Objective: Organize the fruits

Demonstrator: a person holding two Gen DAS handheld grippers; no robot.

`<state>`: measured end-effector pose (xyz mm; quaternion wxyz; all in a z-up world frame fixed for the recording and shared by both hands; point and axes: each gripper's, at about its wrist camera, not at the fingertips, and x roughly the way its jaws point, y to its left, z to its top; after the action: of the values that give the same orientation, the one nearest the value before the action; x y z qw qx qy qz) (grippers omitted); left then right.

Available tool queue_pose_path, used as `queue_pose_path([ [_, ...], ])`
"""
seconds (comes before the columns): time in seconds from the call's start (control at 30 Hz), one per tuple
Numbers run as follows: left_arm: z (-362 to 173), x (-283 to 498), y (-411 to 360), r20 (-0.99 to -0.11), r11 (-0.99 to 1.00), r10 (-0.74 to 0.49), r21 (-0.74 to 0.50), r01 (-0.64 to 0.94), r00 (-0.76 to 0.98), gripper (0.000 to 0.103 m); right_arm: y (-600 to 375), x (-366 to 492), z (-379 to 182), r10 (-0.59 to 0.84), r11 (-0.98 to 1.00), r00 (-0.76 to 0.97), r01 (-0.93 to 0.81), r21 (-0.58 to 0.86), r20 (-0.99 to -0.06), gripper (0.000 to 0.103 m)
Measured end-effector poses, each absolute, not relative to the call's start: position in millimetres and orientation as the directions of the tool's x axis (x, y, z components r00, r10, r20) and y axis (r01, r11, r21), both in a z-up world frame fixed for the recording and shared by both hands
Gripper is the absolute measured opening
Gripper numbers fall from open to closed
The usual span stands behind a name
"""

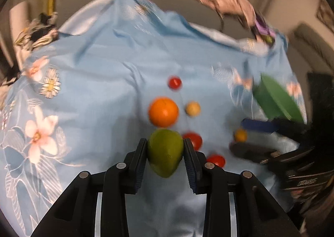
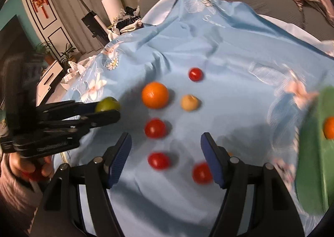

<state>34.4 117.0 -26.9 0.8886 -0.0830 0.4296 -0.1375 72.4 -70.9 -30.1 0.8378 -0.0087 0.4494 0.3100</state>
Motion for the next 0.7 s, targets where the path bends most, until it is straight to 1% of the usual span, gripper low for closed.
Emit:
queue_pose_path([
  [0.13,-17,35,131,-0.719,0.955,-0.286,-0.265,0.131,0.633,0.034,-41,95,-37,0.522,0.788,0.381,-0.558,0.260,-0.763,0.069],
  [0.43,-20,33,149,-0.705,0.950,-0.289,-0.293,0.105,0.648,0.034,11,131,-52,0.483,0.765,0.339,-0.612,0.200,-0.808,0.067],
  [0.53,-23,32,152,-0.706,0.947,-0.296,-0.304,0.102,0.644,0.034,19,143,-64,0.447,0.778,0.313,-0.599,0.191,-0.838,0.056],
  [0.57,-23,30,152,-0.705,0.946,-0.299,-0.307,0.103,0.643,0.034,20,145,-67,0.434,0.782,0.313,-0.597,0.180,-0.845,0.048],
  [0.6,-24,30,152,-0.705,0.945,-0.303,-0.309,0.106,0.641,0.034,20,147,-69,0.428,0.783,0.312,-0.596,0.176,-0.848,0.047],
  [0.7,-23,28,151,-0.703,0.943,-0.309,-0.314,0.111,0.641,0.034,15,146,-68,0.434,0.792,0.314,-0.579,0.193,-0.844,0.046],
])
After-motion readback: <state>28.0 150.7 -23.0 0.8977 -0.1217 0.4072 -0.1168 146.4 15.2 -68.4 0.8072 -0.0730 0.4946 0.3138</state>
